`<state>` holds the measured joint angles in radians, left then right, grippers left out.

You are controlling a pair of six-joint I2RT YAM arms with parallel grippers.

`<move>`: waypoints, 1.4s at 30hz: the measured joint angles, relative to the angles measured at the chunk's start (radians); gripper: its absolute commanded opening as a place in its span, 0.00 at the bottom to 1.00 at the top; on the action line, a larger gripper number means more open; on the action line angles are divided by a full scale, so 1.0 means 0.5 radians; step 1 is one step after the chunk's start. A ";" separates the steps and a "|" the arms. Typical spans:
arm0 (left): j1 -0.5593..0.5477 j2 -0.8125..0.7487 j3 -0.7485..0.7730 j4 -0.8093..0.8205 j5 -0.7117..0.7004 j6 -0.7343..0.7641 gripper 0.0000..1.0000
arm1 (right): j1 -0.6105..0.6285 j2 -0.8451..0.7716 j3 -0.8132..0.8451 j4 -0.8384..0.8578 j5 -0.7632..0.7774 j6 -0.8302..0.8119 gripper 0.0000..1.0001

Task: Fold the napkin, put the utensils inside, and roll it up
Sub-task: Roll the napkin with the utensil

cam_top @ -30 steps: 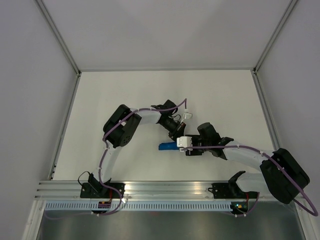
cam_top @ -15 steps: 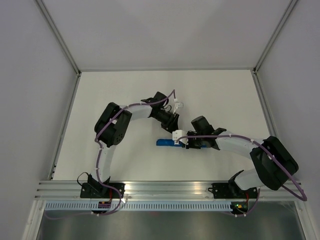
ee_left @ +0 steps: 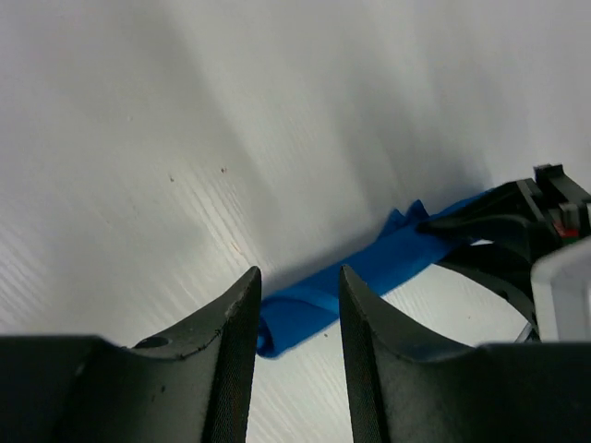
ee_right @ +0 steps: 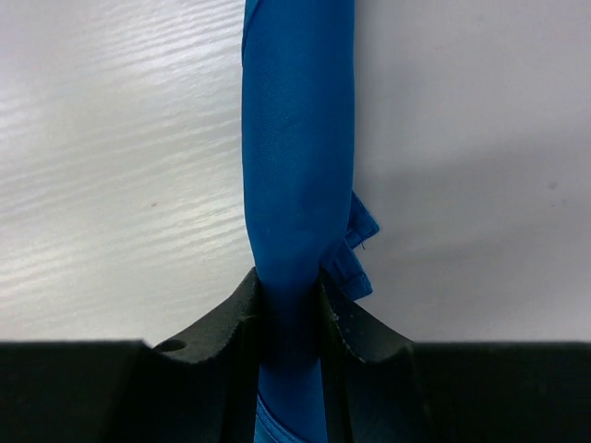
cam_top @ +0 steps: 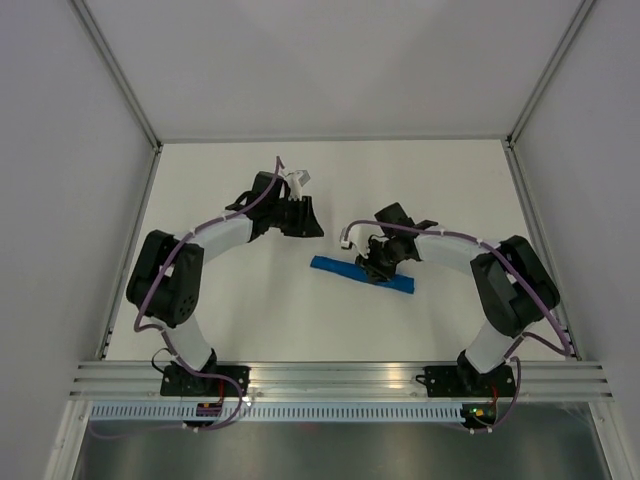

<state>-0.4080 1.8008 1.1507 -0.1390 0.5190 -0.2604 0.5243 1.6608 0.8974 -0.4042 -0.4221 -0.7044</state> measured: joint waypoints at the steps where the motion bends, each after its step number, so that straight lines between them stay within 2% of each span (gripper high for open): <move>1: -0.008 -0.063 -0.068 0.047 -0.031 -0.058 0.43 | -0.016 0.044 0.053 -0.025 -0.019 0.043 0.20; 7: -0.089 -0.272 -0.440 0.312 -0.209 -0.358 0.43 | -0.089 0.301 0.353 -0.107 -0.116 0.347 0.20; 15: -0.336 -0.284 -0.691 0.646 -0.489 -0.713 0.46 | -0.102 0.492 0.565 -0.073 -0.190 0.734 0.20; 24: -0.532 -0.219 -0.669 0.851 -0.938 -1.032 0.52 | -0.103 0.563 0.598 0.098 -0.253 1.113 0.20; 34: -0.621 -0.169 -0.574 0.716 -1.403 -1.253 0.55 | -0.103 0.604 0.597 0.262 -0.282 1.420 0.20; 42: -0.661 -0.021 -0.407 0.569 -1.602 -1.336 0.54 | -0.103 0.629 0.596 0.346 -0.305 1.546 0.20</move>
<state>-0.7387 1.7901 0.9470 0.1455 -0.2821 -0.9283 0.4728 1.9751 1.1954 -0.2310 -0.5747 0.0685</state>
